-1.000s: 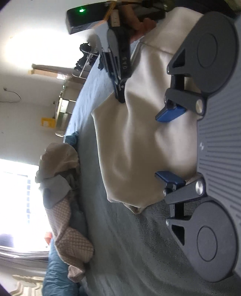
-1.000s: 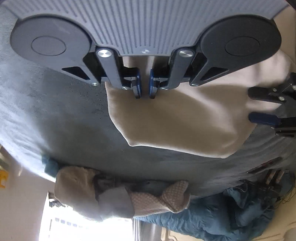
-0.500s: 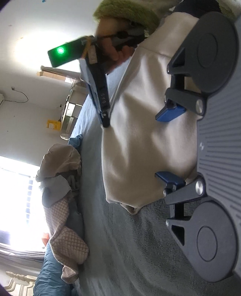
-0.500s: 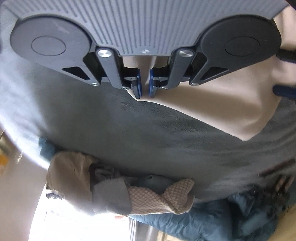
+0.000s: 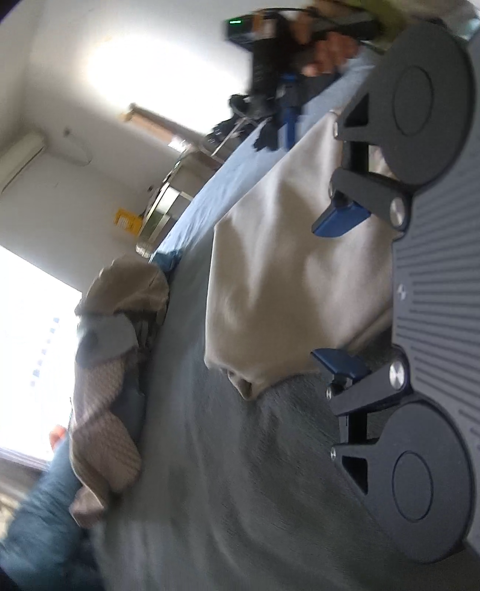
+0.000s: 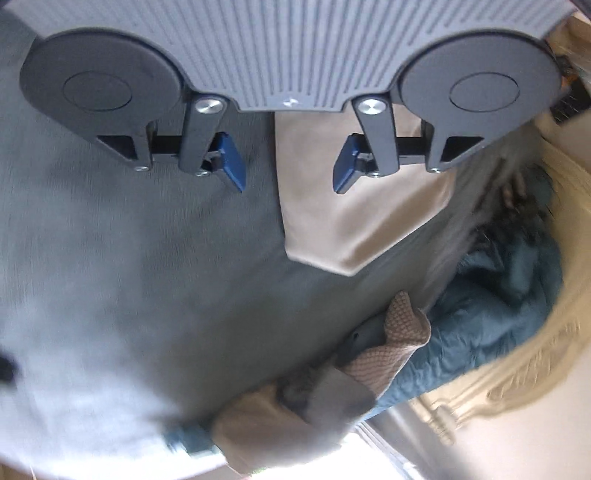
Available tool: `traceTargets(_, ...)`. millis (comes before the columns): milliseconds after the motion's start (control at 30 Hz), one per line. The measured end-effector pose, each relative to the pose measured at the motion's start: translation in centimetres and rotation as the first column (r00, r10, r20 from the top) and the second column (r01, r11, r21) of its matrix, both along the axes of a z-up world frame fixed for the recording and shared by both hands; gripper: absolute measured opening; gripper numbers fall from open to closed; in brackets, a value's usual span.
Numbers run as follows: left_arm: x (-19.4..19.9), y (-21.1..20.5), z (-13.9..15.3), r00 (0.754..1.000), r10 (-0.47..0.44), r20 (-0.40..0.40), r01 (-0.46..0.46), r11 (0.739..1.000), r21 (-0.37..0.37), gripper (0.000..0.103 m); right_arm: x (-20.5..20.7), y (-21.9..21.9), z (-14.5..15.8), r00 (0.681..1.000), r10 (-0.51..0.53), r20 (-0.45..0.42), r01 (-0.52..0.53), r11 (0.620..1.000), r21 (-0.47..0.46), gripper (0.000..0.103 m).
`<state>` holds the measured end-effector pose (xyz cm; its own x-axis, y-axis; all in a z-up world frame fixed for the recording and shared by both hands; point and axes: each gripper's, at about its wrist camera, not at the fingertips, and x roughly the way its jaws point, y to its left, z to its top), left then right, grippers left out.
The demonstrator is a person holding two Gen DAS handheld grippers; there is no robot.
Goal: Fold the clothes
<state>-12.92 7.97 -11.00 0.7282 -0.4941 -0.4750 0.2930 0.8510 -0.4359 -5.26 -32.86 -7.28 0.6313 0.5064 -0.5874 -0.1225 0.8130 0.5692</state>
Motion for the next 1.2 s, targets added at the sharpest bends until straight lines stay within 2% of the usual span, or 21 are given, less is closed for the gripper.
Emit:
traceTargets(100,0.2,0.3,-0.5,0.999,0.033,-0.04,-0.034,0.999,-0.019,0.07,-0.5,-0.5,-1.5,0.998,-0.002,-0.058,0.009,0.993,0.116,0.055)
traceTargets(267,1.0,1.1,-2.0,0.992,0.02,-0.126,-0.035,0.992,-0.12,0.071,-0.2,0.1,-2.9,0.991,-0.001,-0.13,0.024,0.984,0.175,0.061)
traceTargets(500,2.8,1.3,-3.1,0.988,-0.005,-0.152,-0.026,0.979,-0.2,0.071,0.0,-0.2,-4.3,0.984,0.036,-0.176,0.026,0.942,0.335,0.063)
traceTargets(667,4.6,1.4,-3.6,0.984,-0.03,-0.176,-0.014,0.97,-0.245,0.071,1.0,0.4,-5.0,0.978,0.064,-0.199,0.011,0.935,0.356,0.066)
traceTargets(900,5.4,-0.2,-3.3,0.986,-0.048,-0.163,0.015,0.981,-0.195,0.079,3.6,1.1,-5.7,0.973,0.113,-0.2,-0.027,0.92,0.392,0.072)
traceTargets(1133,7.4,-1.3,-2.8,0.983,-0.063,-0.172,0.032,0.983,-0.179,0.081,6.1,2.4,-4.9,0.966,0.179,-0.187,-0.1,0.925,0.366,0.076)
traceTargets(1200,8.1,-1.3,-2.9,0.981,-0.071,-0.179,0.035,0.98,-0.196,0.081,6.9,2.6,-4.8,0.966,0.186,-0.181,-0.109,0.924,0.366,0.077)
